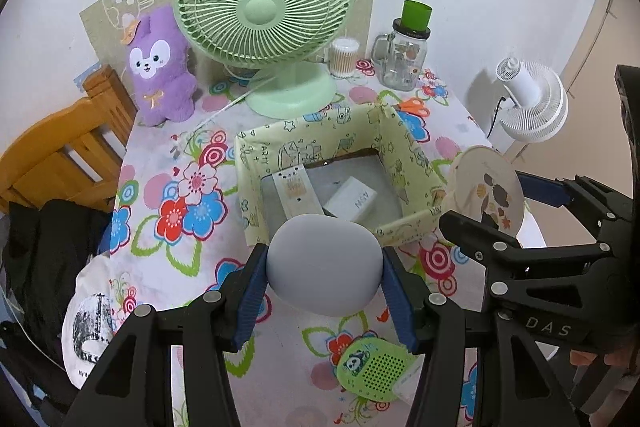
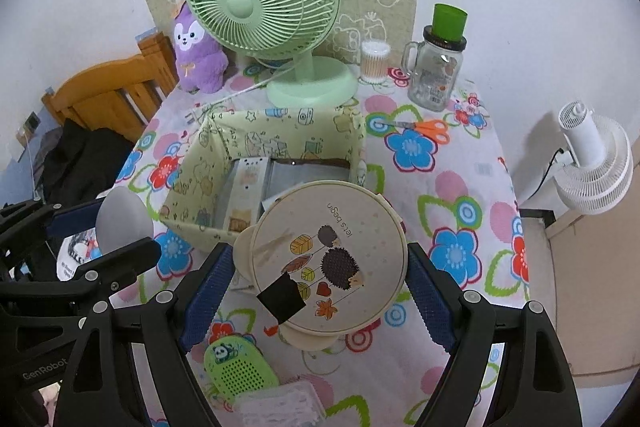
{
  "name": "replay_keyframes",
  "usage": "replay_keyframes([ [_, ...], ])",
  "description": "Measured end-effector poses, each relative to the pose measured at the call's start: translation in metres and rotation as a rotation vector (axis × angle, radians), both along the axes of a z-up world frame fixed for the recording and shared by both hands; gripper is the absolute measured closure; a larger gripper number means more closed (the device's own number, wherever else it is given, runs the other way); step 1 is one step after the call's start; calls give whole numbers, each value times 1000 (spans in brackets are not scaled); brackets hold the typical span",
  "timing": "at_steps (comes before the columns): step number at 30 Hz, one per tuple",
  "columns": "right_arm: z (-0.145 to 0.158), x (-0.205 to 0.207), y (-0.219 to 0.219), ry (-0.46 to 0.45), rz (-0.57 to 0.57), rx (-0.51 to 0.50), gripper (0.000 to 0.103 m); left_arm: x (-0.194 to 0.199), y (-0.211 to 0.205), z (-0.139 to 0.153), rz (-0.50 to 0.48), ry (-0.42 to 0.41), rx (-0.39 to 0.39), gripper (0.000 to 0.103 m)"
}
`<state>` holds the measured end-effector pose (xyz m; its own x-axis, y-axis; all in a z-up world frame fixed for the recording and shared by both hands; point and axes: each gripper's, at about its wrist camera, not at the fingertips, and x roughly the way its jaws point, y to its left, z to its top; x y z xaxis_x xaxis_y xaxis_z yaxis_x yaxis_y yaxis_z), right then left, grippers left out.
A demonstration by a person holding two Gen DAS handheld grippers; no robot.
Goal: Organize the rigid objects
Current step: 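Lift the puck and painted lid and carry both over the fabric box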
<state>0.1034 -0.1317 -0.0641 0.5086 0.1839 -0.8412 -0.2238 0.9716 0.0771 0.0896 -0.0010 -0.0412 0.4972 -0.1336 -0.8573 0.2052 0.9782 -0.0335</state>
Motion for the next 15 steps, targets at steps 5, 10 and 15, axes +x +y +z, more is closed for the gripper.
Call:
replay_keyframes([
  [5, -1, 15, -1, 11, -6, 11, 17, 14, 1, -5, -14, 10, 6, 46],
  [10, -3, 33, 1, 16, -12, 12, 17, 28, 5, -11, -18, 23, 0, 46],
  [15, -6, 50, 3, 23, -13, 17, 17, 42, 7, -17, -21, 34, -8, 46],
])
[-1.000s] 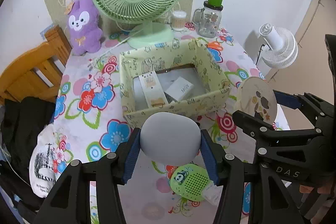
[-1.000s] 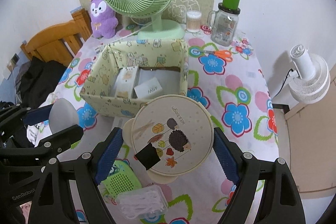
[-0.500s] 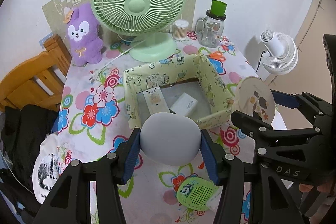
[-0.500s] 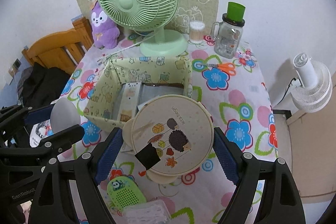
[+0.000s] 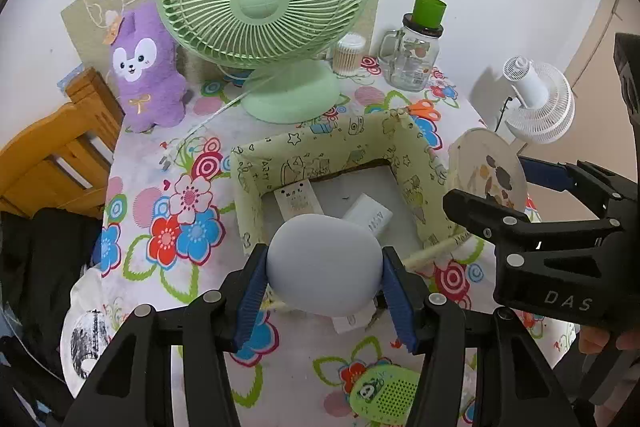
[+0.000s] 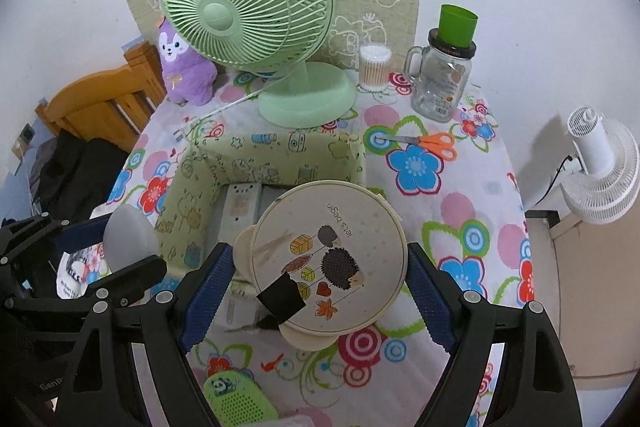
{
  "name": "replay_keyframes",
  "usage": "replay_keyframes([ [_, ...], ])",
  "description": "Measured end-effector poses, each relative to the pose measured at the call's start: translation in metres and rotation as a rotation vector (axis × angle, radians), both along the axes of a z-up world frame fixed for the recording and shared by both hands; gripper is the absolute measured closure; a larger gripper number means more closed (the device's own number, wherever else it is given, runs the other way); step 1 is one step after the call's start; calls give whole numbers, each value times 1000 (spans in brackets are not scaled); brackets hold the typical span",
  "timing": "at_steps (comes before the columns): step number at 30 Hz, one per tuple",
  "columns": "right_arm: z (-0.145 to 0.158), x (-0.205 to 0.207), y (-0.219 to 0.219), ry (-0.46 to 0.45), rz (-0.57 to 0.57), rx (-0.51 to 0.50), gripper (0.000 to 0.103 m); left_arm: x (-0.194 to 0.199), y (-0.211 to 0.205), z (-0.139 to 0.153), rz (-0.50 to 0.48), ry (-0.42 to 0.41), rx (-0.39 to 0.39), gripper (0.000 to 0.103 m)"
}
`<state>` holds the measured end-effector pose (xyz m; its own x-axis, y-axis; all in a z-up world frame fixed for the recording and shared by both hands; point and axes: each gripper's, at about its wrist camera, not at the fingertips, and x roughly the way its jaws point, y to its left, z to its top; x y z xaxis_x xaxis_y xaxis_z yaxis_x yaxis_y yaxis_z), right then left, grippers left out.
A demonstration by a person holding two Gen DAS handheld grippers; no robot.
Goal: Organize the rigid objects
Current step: 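Lift the puck and painted lid and carry both over the fabric box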
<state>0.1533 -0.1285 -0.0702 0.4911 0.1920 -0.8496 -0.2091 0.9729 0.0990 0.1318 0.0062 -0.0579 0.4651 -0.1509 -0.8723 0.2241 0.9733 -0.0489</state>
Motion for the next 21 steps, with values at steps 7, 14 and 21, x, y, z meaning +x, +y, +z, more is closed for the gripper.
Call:
replay_keyframes([
  [7, -6, 21, 9, 14, 15, 9, 17, 21, -3, -13, -15, 24, -18, 46],
  [14, -17, 38, 14, 36, 10, 7, 17, 43, -5, -29, -29, 50, -33, 46],
  [21, -26, 53, 19, 50, 7, 11, 17, 65, -9, -44, -45, 74, -50, 46],
])
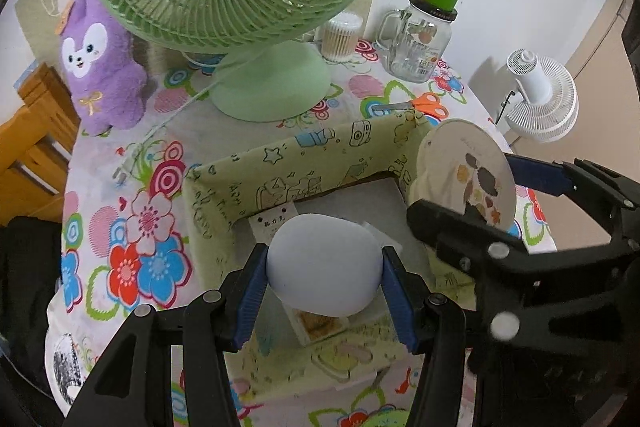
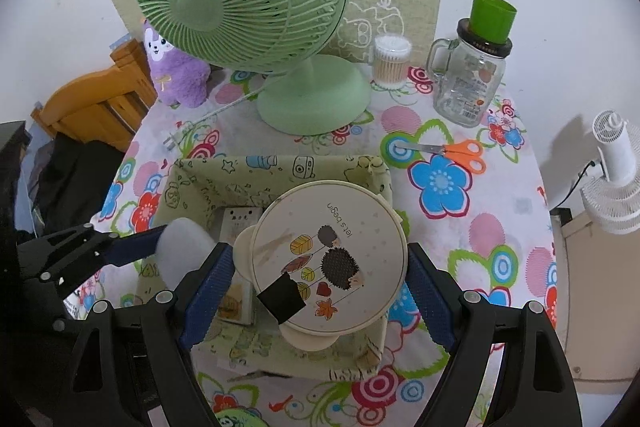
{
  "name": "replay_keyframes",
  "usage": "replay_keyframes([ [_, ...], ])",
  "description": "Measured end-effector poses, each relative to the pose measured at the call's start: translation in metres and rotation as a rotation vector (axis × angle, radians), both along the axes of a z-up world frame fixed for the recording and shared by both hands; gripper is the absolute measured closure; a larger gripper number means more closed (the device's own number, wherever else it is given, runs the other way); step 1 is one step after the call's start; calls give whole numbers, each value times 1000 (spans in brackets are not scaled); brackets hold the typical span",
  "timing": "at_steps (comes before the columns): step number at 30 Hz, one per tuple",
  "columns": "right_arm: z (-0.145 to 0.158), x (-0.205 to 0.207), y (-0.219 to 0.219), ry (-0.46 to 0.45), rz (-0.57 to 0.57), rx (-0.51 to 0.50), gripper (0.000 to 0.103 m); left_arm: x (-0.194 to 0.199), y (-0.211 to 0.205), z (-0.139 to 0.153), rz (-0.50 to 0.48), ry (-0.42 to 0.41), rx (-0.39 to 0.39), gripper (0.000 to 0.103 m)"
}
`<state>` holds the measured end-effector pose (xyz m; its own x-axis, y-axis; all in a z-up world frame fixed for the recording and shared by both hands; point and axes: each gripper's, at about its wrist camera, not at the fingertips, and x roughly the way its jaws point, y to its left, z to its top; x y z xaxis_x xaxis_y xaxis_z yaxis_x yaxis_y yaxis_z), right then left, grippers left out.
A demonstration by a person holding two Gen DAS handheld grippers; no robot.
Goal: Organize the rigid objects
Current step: 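Lift the puck and painted lid and carry both over the fabric box, then lower the white puck into the box and open the left gripper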
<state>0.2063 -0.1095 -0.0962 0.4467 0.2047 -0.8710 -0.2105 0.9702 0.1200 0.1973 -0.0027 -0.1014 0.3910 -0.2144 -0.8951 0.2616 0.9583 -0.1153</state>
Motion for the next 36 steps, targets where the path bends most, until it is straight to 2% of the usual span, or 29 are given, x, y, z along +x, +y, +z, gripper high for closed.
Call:
replay_keyframes([
  [13, -7, 21, 1, 7, -13, -26, 17, 31, -11, -22, -47, 32, -19, 46],
  [23, -19, 30, -6, 35, -44, -27, 17, 45, -13, -39, -47, 61, -32, 45],
  [26, -20, 31, -9, 38, -54, -21, 17, 48, -12, -42, -44, 56, -71, 36],
  [31, -20, 32, -10, 39, -58, -21, 17, 49, -12, -42, -40, 51, -69, 28],
  [33, -20, 32, -9, 39, -52, -22, 17, 45, -14, -38, -56, 43, -54, 23],
  [35, -20, 32, -7, 38, -47, -22, 17, 42, -16, -35, -56, 28, -18, 12],
  [36, -20, 32, -7, 38, -44, -21, 17, 40, -16, -32, -54, 15, 5, 12],
])
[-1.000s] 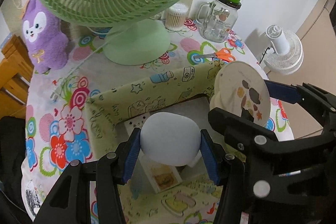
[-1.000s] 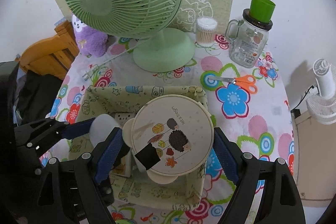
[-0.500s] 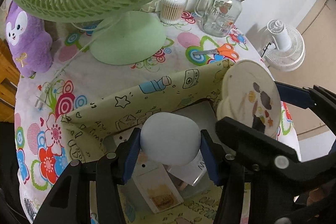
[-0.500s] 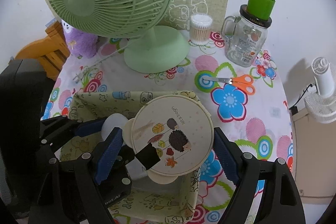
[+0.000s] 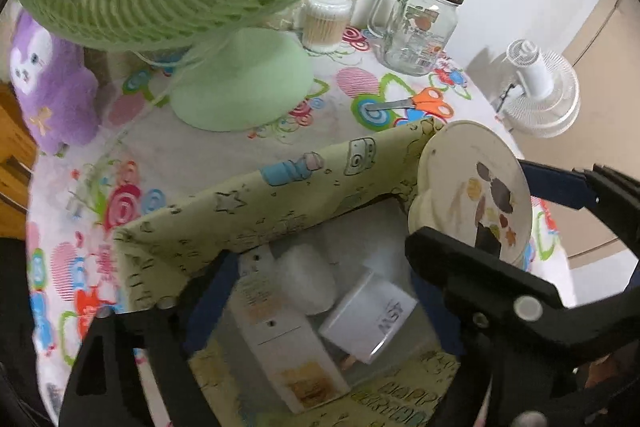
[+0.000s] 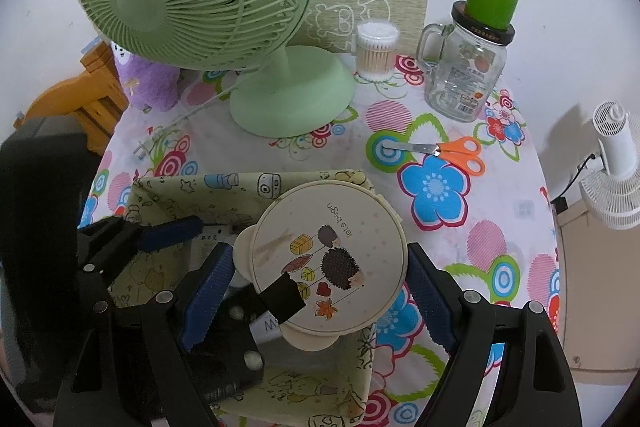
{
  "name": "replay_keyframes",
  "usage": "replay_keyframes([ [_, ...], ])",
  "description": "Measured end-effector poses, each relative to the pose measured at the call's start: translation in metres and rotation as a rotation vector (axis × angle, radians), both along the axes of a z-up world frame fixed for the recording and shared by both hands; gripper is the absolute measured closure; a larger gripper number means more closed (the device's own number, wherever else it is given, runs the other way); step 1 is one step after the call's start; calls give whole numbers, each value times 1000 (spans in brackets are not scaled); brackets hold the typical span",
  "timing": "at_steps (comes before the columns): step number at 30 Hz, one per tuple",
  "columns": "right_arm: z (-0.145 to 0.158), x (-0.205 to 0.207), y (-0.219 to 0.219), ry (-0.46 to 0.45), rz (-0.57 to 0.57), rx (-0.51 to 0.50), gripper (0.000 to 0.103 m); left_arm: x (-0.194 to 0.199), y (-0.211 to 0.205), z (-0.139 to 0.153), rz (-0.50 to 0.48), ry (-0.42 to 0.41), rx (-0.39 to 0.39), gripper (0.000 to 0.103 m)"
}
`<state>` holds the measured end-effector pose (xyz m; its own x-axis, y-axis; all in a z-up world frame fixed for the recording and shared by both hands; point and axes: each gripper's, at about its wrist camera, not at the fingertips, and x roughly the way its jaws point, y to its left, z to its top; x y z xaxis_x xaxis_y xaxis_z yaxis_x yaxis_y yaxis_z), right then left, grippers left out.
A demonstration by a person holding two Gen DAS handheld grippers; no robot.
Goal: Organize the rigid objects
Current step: 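Lower the white puck into the box and open the left gripper, then lower the painted lid into the box and open the right gripper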
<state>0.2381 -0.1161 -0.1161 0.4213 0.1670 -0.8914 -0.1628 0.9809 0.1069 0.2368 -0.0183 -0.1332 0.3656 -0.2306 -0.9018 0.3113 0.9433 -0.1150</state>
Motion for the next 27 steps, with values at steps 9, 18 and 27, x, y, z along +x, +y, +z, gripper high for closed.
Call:
replay_keyframes([
  [9, -1, 0, 13, 3, 28, 8, 17, -16, 14, 16, 20, 3, 92, 7],
  [18, -14, 2, 34, 36, 69, 30, 17, -25, 18, 16, 8, -12, 172, 4],
  [27, -26, 6, 49, 91, 87, 69, 16, -24, 27, 11, 28, 35, 168, 3],
])
